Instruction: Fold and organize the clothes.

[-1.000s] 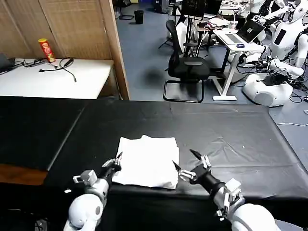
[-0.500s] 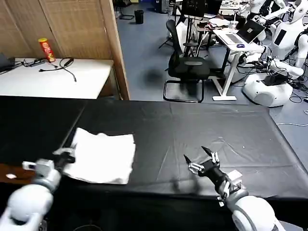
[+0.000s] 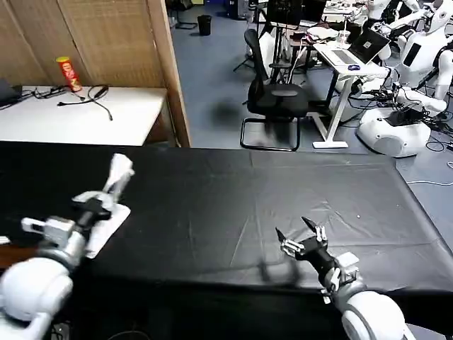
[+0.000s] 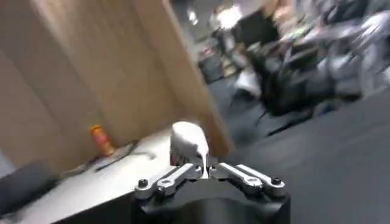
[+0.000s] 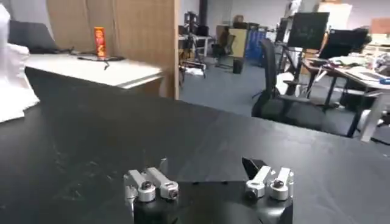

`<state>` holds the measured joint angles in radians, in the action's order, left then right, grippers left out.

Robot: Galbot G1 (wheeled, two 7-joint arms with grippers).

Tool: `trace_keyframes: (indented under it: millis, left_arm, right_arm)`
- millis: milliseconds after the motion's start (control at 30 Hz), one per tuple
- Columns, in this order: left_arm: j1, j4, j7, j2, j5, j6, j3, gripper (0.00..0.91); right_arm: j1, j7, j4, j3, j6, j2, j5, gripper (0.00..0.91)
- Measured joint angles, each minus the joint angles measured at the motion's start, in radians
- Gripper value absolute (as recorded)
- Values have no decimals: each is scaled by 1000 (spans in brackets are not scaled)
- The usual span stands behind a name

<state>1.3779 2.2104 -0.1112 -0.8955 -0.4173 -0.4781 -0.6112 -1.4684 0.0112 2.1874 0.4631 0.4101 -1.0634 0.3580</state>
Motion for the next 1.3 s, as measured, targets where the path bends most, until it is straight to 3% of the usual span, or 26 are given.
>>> trace_keyframes:
  millis: [233,267,500,700,1000,1067,1100,1167,1200,1267,1300]
  left_arm:
    - [-79,-89,-24,-192,-1,-5,262,0]
    - [-88,-101,-25,-218,4,-6,290,878]
    - [-115,-135,56,-384,85,19,442,878]
    - [-103,-104,130,-388,151,97,445,878]
    - [-87,-96,124,-300,164,133,344,878]
    - [-74,-92,124,-287,167,138,324,878]
    - [-69,-90,124,-283,167,139,316,878]
    - [-55,-86,123,-277,166,144,296,878]
    - [-49,-85,123,-275,166,145,290,878]
    - [-40,-83,123,-273,169,151,275,878]
    - [-36,-82,122,-272,171,154,268,878]
  right_arm:
    - [0,-7,-8,15,27,4,63,878]
    - [4,-8,-9,14,35,7,80,878]
    - [44,-17,-15,-31,92,31,218,878]
    - [109,-32,-47,-106,150,31,370,878]
    - [202,-106,-122,-198,167,-3,437,878]
    - [224,-121,-142,-218,168,-17,440,790]
    - [235,-126,-154,-229,168,-25,440,683]
    - [252,-132,-173,-247,167,-41,436,634]
    - [261,-138,-184,-255,166,-49,434,488]
    - [276,-144,-203,-267,165,-64,418,410]
    - [283,-144,-213,-271,163,-71,413,312]
